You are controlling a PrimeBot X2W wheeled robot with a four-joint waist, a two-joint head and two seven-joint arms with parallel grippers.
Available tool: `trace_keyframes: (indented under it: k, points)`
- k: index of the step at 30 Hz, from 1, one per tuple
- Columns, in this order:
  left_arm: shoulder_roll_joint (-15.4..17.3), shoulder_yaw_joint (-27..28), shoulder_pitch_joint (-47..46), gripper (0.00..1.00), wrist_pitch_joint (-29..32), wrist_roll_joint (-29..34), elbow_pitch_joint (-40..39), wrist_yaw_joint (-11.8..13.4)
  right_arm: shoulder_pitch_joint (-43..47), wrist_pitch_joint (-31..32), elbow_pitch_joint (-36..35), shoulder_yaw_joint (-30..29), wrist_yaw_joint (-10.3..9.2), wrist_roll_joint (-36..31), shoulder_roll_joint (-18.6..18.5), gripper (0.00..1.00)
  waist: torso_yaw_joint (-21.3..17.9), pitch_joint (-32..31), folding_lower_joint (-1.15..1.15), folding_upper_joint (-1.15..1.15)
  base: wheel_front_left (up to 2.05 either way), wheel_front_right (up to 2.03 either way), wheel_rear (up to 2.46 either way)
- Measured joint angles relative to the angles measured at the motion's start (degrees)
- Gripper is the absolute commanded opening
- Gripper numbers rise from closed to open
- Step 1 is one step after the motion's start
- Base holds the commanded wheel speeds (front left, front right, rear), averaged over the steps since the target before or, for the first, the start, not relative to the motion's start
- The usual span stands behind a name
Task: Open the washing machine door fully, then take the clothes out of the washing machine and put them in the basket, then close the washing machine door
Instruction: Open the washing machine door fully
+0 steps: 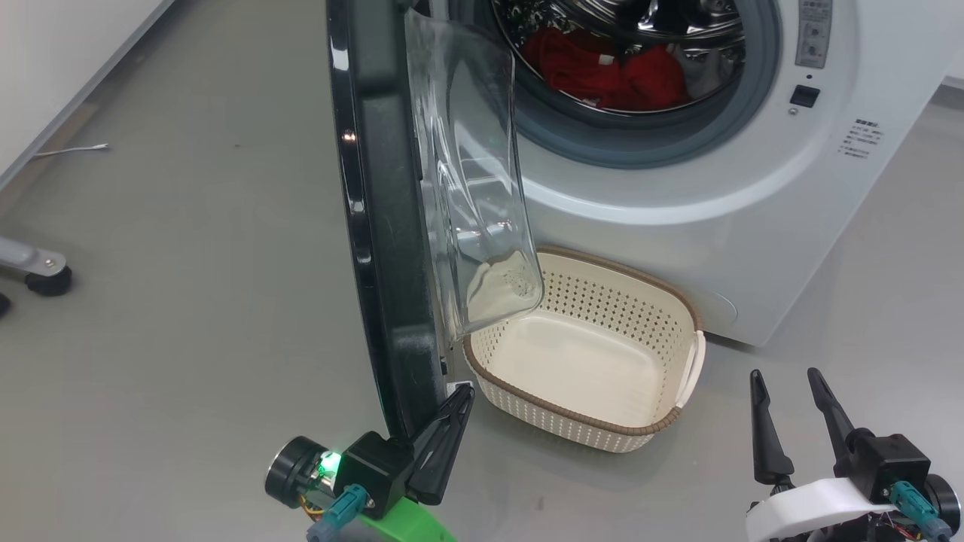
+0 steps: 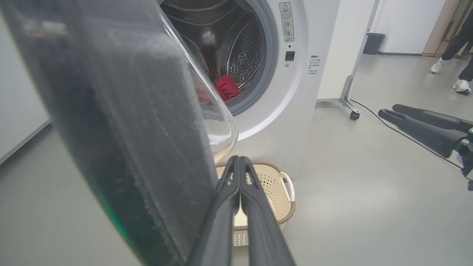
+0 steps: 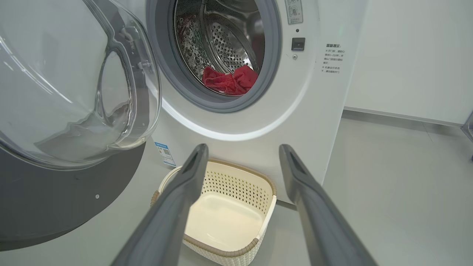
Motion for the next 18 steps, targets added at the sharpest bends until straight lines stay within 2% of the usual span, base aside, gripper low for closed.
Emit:
trace_keyframes:
  k: [10, 18]
  points:
    - [0.01, 1.82, 0.14, 0.0, -0.6, -0.02, 0.38, 2.38, -0.03, 0.0, 0.14, 0.83, 0.85, -0.89, 0.07, 1.0, 4.46, -0.01, 0.0, 0.0, 0.0, 0.0, 0.0]
    - [0.27, 5.46, 0.15, 0.0, -2.04, 0.07, 0.59, 4.14, -0.54, 0.0, 0.67, 1.26, 1.55, -1.51, 0.16, 1.0, 5.28, 1.38, 0.0, 0.0, 0.0, 0.0, 0.0]
